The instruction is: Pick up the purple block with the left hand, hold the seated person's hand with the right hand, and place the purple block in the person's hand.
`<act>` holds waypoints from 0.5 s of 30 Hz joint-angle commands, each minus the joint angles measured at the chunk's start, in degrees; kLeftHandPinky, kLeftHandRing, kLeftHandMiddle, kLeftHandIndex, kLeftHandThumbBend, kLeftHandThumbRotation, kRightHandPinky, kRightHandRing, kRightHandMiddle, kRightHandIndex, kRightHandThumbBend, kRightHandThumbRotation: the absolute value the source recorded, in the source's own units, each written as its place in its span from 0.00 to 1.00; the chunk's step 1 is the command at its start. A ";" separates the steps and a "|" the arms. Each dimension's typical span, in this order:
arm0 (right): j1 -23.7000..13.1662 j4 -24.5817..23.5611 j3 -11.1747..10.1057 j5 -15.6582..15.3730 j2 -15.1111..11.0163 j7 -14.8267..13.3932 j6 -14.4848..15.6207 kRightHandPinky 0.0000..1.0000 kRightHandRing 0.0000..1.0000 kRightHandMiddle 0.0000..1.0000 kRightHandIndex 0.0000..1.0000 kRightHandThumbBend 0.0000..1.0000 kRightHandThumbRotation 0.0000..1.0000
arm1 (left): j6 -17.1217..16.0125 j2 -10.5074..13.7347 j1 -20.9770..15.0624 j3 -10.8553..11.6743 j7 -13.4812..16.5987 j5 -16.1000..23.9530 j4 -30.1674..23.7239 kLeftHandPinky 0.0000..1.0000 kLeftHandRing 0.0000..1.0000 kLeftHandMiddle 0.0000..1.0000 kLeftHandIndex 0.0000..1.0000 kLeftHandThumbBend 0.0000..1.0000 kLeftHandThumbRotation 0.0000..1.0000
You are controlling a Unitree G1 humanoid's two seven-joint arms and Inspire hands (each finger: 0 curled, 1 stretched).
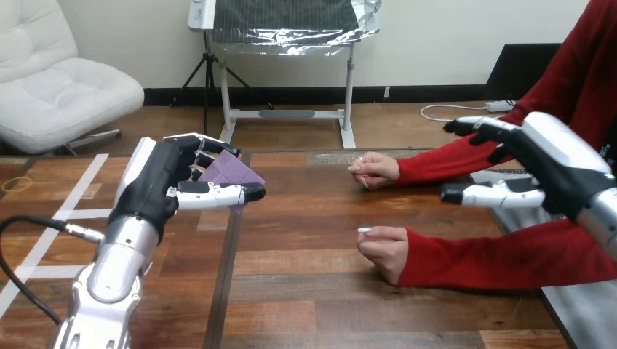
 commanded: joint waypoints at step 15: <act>-9.49 9.54 8.54 -7.12 -0.62 -3.31 -1.37 0.81 0.86 0.87 0.86 1.00 0.68 | -3.07 -1.16 -2.90 2.98 0.29 -1.20 -3.09 0.31 0.36 0.39 0.40 0.73 0.00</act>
